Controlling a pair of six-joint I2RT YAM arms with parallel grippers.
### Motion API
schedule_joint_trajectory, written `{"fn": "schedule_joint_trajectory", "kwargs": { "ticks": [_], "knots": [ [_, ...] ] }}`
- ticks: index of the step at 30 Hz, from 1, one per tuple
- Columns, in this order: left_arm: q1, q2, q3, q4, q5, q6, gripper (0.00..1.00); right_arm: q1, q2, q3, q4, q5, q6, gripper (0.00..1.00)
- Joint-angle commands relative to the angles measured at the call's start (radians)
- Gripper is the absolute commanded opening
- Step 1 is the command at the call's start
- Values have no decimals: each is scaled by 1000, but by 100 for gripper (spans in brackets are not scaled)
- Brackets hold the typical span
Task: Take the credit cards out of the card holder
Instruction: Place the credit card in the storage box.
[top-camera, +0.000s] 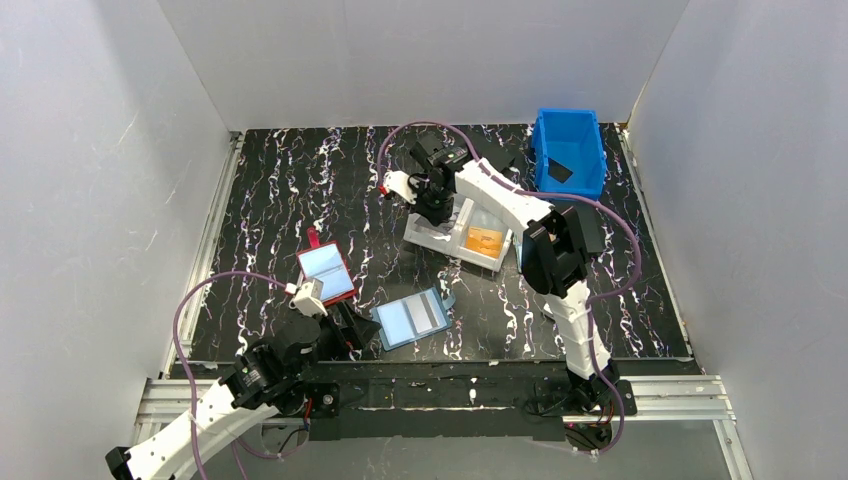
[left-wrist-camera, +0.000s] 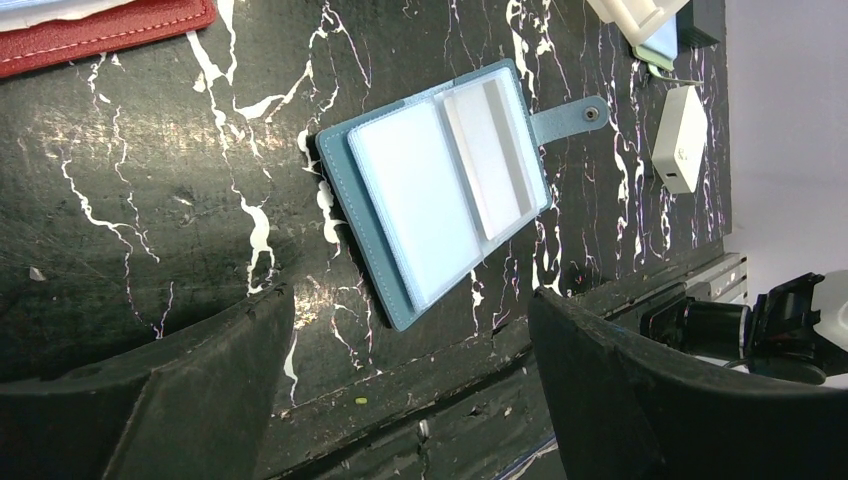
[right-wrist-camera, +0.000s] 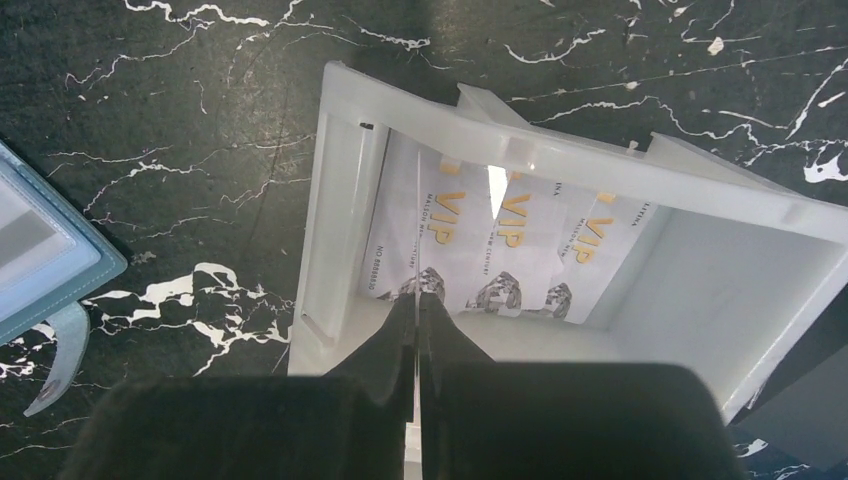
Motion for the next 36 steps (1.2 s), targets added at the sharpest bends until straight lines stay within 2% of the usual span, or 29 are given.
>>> {"fn": "schedule_joint_trajectory", "kwargs": {
  "ticks": [1,15,28,36],
  "knots": [
    [3,-16,37,-26,-40,15,86,4,19,63,-24,13,-10,4],
    [3,-15,38,-31,-38,11,86,7,64,94,-33,4,4,7],
    [3,-15,37,-22,-31,1,86,7,50,98,8,71,36,24],
    [3,-22,47,-18,-28,-4,86,7,1,76,82,226,89,32]
  ]
}}
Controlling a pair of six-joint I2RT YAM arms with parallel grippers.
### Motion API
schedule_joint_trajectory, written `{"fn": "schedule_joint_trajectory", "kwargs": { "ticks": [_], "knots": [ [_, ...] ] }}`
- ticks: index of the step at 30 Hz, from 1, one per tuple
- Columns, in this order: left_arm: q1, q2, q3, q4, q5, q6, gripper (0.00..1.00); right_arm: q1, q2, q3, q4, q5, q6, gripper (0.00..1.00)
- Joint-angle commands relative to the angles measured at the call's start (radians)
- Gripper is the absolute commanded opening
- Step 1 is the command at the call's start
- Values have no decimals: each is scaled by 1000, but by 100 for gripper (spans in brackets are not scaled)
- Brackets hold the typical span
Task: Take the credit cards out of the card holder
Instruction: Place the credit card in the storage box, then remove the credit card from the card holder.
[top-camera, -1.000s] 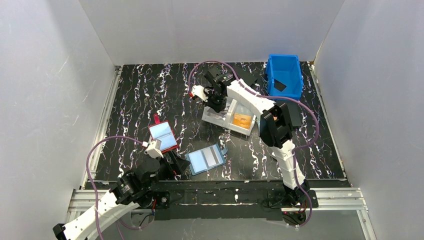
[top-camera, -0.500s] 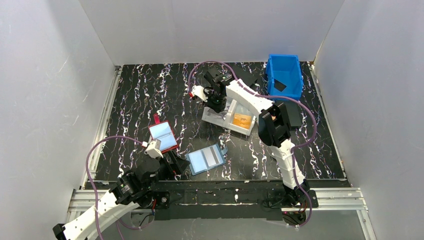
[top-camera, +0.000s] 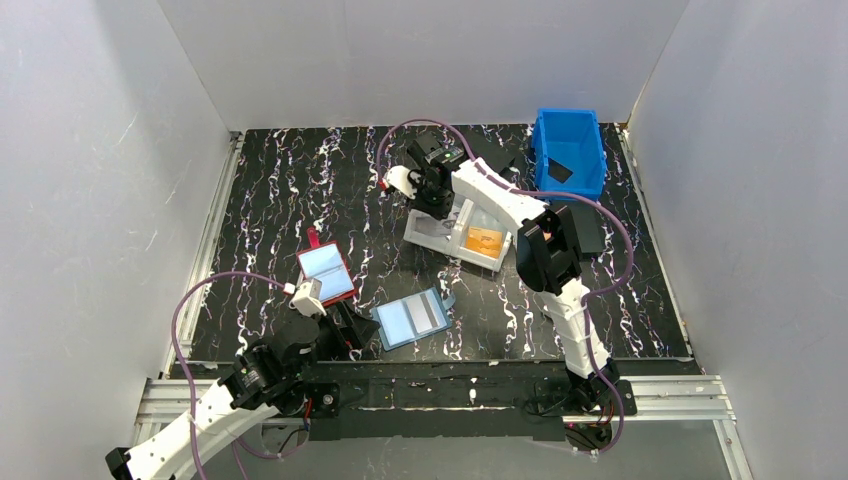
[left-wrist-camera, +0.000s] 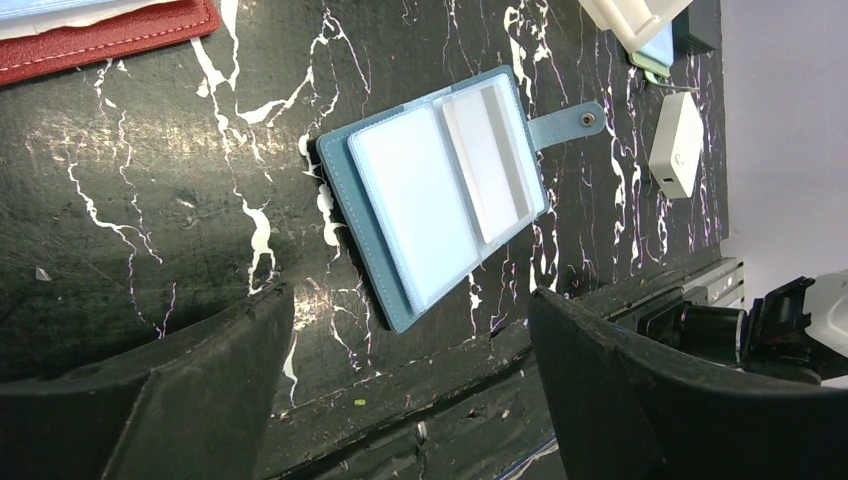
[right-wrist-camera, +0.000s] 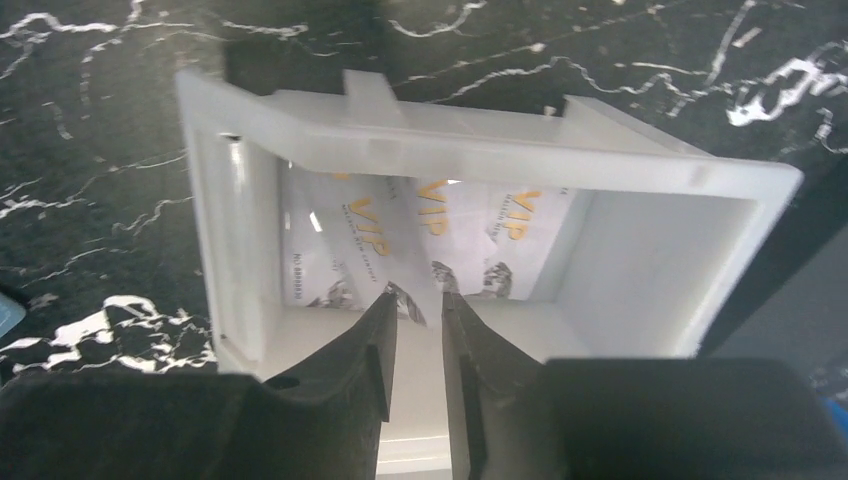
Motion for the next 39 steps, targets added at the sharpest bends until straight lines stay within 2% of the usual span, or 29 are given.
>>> {"fn": "schedule_joint_trajectory", "kwargs": {
  "ticks": [1,5,7,10,14,17,19,21,23,26,28,29,39],
  "knots": [
    [3,-11,43,-8,-18,-4,86,3,-61,19,71,123,51,33],
    [3,-20,44,13,-12,-30,88,3,-103,-3,87,150,79,41],
    [3,-37,37,31,-13,-71,98,2,-138,-27,85,124,87,45],
    [3,-73,11,80,9,-110,98,0,-220,-79,62,46,96,51],
    [3,-140,-37,149,43,-158,98,-1,-379,-255,52,-143,77,55],
    [3,-171,-66,190,63,-184,98,-14,-543,-437,107,-266,55,61],
    [3,-168,-71,202,77,-194,98,-66,-651,-536,147,-406,61,64],
    [3,-145,-68,210,89,-207,98,-183,-755,-638,213,-571,101,66],
    [3,-109,-65,234,104,-223,98,-308,-861,-771,345,-818,212,67],
    [3,-15,-57,299,136,-235,98,-422,-1034,-1033,615,-978,394,75],
    [3,65,-40,343,167,-234,98,-457,-1137,-1159,757,-1007,465,82],
    [2,107,-27,356,181,-230,98,-467,-1173,-1195,771,-1014,472,83],
    [-16,528,181,388,308,-119,98,-496,-1285,-1384,789,-962,452,92]
  ]
}}
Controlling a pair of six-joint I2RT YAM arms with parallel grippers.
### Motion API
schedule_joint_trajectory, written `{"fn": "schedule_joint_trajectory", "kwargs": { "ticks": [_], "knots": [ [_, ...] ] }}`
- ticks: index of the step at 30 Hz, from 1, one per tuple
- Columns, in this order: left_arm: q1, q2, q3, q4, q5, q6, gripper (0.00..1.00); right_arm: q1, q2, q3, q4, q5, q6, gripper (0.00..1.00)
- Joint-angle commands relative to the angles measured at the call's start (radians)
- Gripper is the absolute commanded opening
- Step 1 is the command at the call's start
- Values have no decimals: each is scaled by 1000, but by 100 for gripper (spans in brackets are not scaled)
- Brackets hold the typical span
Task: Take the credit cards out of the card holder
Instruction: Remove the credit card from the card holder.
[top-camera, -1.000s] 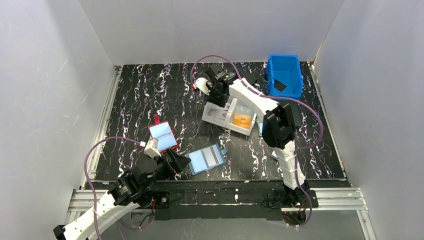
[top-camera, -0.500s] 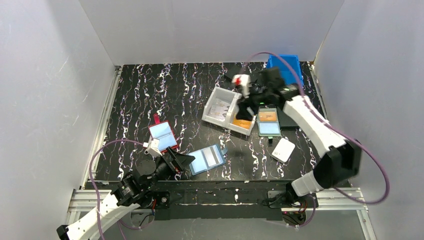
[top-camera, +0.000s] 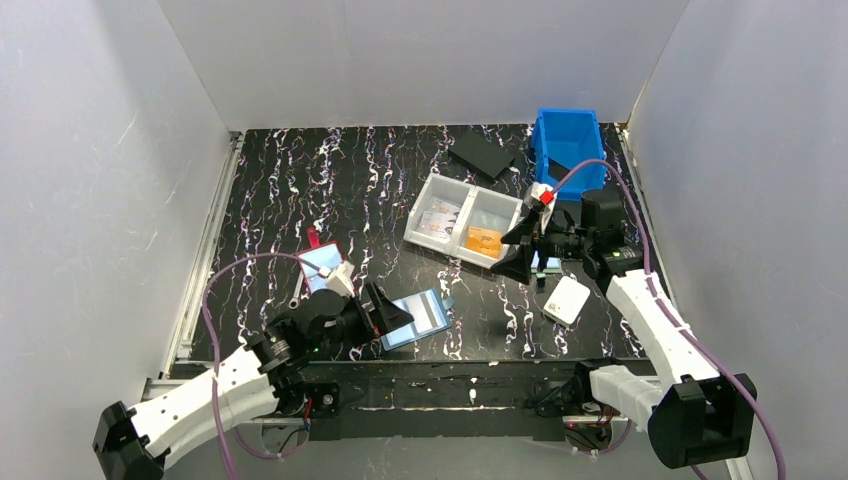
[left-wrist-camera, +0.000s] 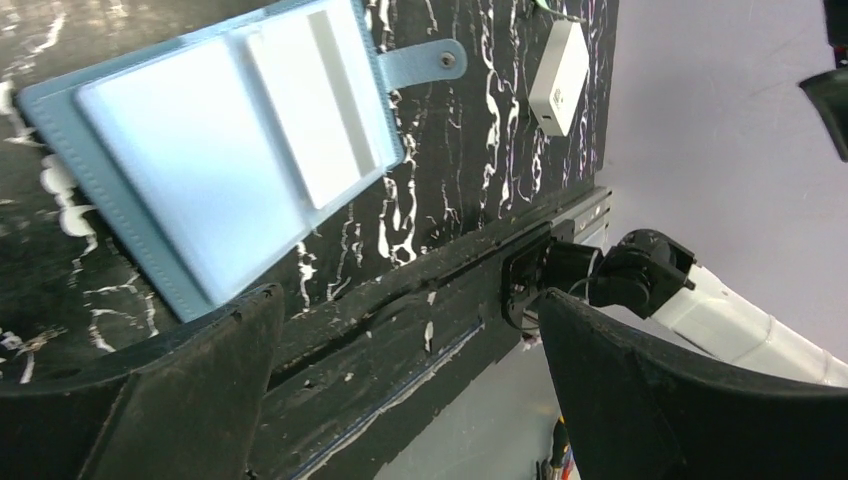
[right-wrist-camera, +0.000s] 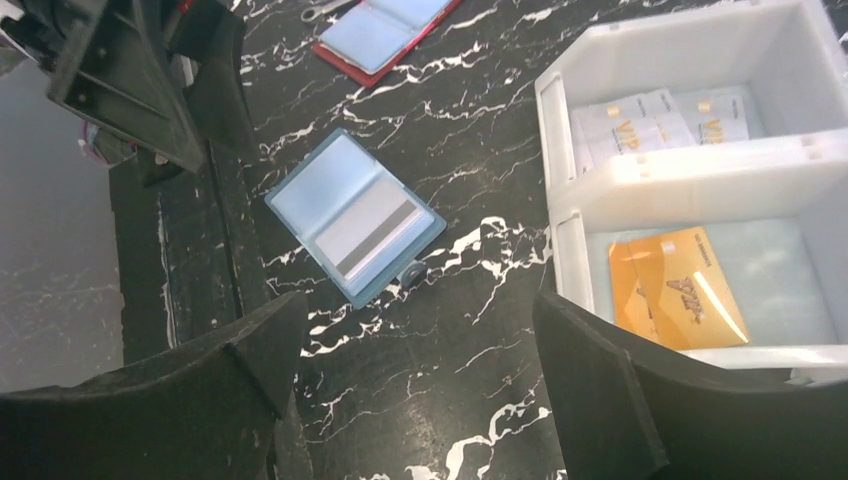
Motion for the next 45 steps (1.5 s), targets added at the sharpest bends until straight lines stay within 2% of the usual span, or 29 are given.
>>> {"fn": "schedule_joint_trajectory", "kwargs": {
  "ticks": [1,14,25,27,30,31,33,34,38,42,45],
  "knots": [
    [-23,119,113,24,53,75,98,-5,-22,-56,93,-23,17,92],
    [-144,376,288,-124,-134,126,98,-6,-2,-170,118,25,-36,92],
    [-241,556,455,-235,-299,112,98,-6,74,-161,95,78,-27,88],
    [-253,585,470,-248,-324,88,98,-6,90,-167,121,75,13,82],
    [-263,628,482,-248,-338,57,98,0,126,-179,171,28,101,66],
    [-265,642,485,-247,-339,50,98,12,136,-183,180,11,116,60],
    [-266,663,487,-237,-337,40,95,66,147,-185,190,11,128,55],
    [-266,668,483,-224,-335,40,91,101,150,-187,193,21,128,53],
    [-266,667,446,-179,-353,36,85,245,186,-174,210,72,142,40],
    [-266,629,389,-168,-409,8,76,359,278,-139,252,162,244,22],
    [-266,585,338,-162,-450,-7,62,429,375,-84,253,217,318,17]
  ]
}}
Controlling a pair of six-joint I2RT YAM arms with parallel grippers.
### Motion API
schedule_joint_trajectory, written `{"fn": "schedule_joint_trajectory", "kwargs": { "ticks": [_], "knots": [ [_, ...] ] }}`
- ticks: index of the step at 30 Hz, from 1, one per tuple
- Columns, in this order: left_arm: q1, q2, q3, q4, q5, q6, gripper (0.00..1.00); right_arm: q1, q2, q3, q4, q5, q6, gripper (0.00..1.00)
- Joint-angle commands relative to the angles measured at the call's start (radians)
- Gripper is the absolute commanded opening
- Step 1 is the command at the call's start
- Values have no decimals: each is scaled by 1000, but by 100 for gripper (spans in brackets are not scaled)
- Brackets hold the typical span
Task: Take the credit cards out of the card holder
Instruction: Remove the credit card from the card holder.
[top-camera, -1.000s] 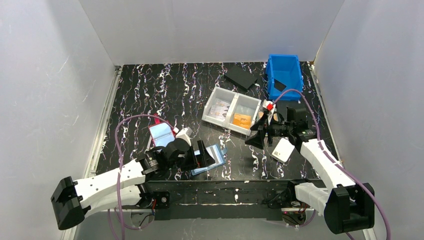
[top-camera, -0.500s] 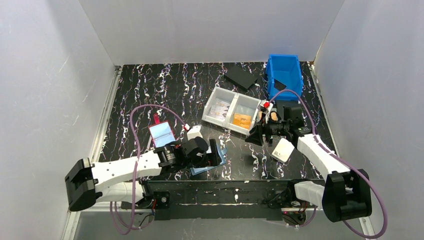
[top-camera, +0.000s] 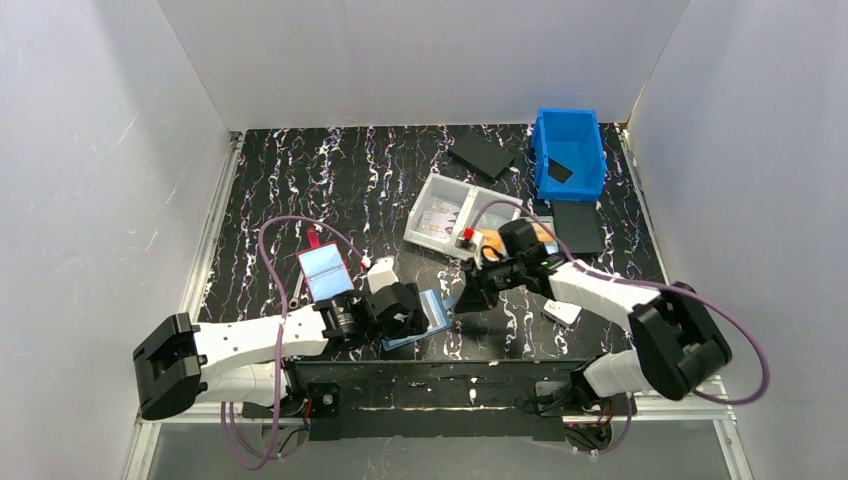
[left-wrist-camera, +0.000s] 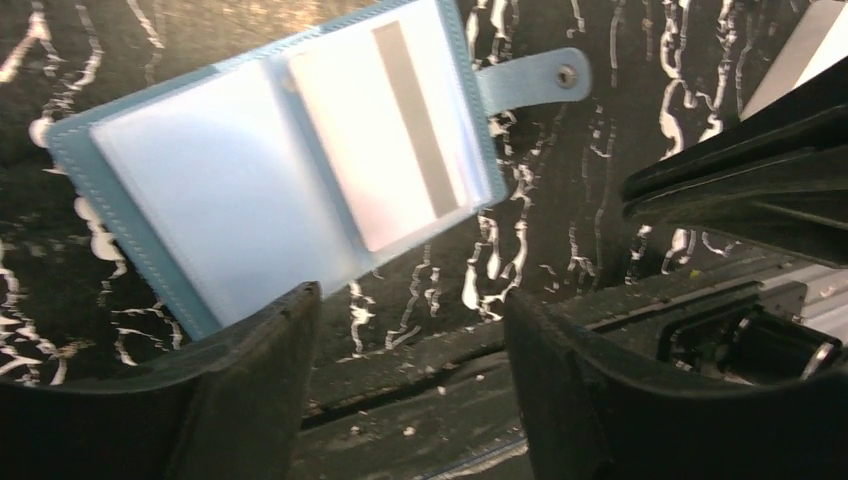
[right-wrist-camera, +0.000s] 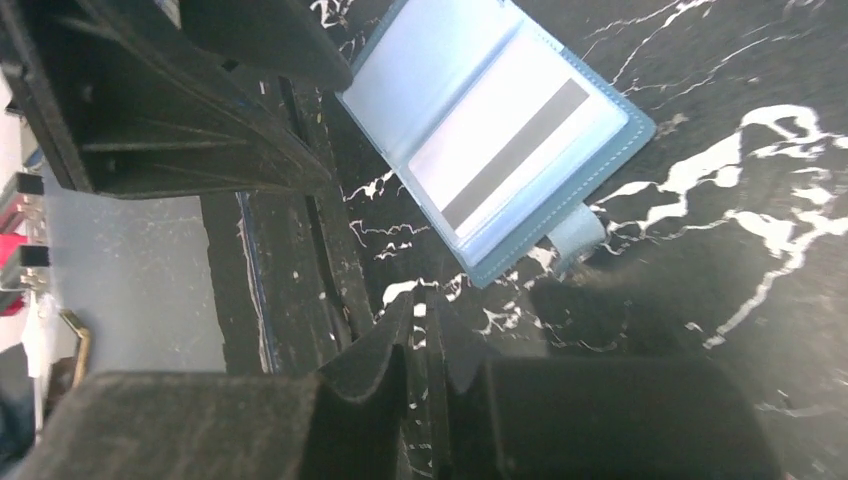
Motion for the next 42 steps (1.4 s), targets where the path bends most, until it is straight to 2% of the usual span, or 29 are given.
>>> {"fn": "schedule_joint_trajectory", "kwargs": {
  "ticks": [1,5,6,11,20,31,42],
  "knots": [
    [-4,-86,-77,-4,-114,-33,56,83,113,99,59,94,136,16],
    [-4,-136,-125,-4,-147,-33,32,118,171,115,121,88,205,15],
    [-4,-143,-134,-1,-151,-28,31,125,178,111,138,97,232,15],
    [-3,-126,-176,118,-134,31,30,149,263,150,137,129,253,19],
    [-2,-63,-252,327,-101,45,29,176,362,180,106,164,244,27],
    [3,-2,-249,356,-99,67,24,174,391,198,75,218,217,33],
    [18,42,-260,385,-92,59,27,164,372,210,34,231,183,37]
  ]
}}
